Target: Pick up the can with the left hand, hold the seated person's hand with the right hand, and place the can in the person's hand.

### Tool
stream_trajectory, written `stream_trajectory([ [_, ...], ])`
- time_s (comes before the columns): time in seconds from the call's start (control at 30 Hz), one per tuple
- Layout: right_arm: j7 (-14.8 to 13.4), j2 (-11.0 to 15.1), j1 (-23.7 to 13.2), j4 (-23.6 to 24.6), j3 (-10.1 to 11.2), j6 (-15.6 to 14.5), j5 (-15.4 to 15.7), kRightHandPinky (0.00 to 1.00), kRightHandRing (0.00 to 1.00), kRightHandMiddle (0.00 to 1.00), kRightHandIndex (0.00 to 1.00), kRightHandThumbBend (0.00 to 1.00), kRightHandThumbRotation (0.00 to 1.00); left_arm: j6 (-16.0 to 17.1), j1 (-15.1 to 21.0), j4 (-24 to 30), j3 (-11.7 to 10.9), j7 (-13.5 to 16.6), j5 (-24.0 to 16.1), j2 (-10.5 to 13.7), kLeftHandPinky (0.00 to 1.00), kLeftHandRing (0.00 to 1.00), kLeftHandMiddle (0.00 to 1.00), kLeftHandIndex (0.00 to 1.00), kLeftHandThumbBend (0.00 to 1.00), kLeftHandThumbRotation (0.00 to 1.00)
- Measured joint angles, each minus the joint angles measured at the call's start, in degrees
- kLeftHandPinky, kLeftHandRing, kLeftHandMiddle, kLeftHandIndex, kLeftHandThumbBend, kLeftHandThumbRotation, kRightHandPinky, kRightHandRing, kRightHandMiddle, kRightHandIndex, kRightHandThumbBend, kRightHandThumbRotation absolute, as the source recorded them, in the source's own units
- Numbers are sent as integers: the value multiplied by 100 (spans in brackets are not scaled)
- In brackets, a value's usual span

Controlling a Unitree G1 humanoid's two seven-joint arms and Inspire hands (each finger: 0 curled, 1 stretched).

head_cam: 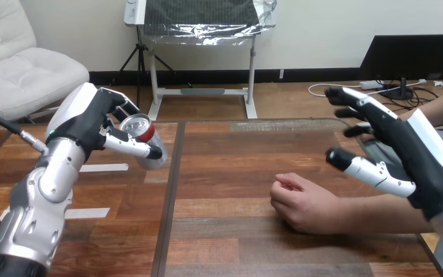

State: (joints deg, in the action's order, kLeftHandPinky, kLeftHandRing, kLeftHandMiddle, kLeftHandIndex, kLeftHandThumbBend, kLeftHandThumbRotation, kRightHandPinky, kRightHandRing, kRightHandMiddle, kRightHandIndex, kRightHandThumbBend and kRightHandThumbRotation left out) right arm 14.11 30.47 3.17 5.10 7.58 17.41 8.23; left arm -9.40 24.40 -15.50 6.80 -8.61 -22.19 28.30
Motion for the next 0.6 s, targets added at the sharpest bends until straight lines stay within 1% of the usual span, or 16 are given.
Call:
stream_trajectory([
  [0.07,44,117,-51,-115,0,0,80,70,87,91,89,88,69,-34,-40,127,-20,-51,33,0,21,29,36,41,76,0],
  [0.1,69,171,-77,-171,0,0,112,70,87,91,89,87,66,-50,-62,194,-28,-74,46,0,22,30,37,41,76,0],
  [0.37,269,594,-328,-698,-15,38,391,73,88,91,90,85,56,-153,-197,690,-121,-222,164,1,25,32,38,41,75,0],
  [0.4,295,643,-372,-782,-18,57,430,74,88,91,90,86,54,-160,-203,745,-132,-239,174,2,25,33,38,41,75,0],
  [0.6,414,926,-650,-1308,-72,295,665,77,87,90,90,90,50,-162,-220,1057,-238,-313,274,12,25,32,38,41,74,0],
])
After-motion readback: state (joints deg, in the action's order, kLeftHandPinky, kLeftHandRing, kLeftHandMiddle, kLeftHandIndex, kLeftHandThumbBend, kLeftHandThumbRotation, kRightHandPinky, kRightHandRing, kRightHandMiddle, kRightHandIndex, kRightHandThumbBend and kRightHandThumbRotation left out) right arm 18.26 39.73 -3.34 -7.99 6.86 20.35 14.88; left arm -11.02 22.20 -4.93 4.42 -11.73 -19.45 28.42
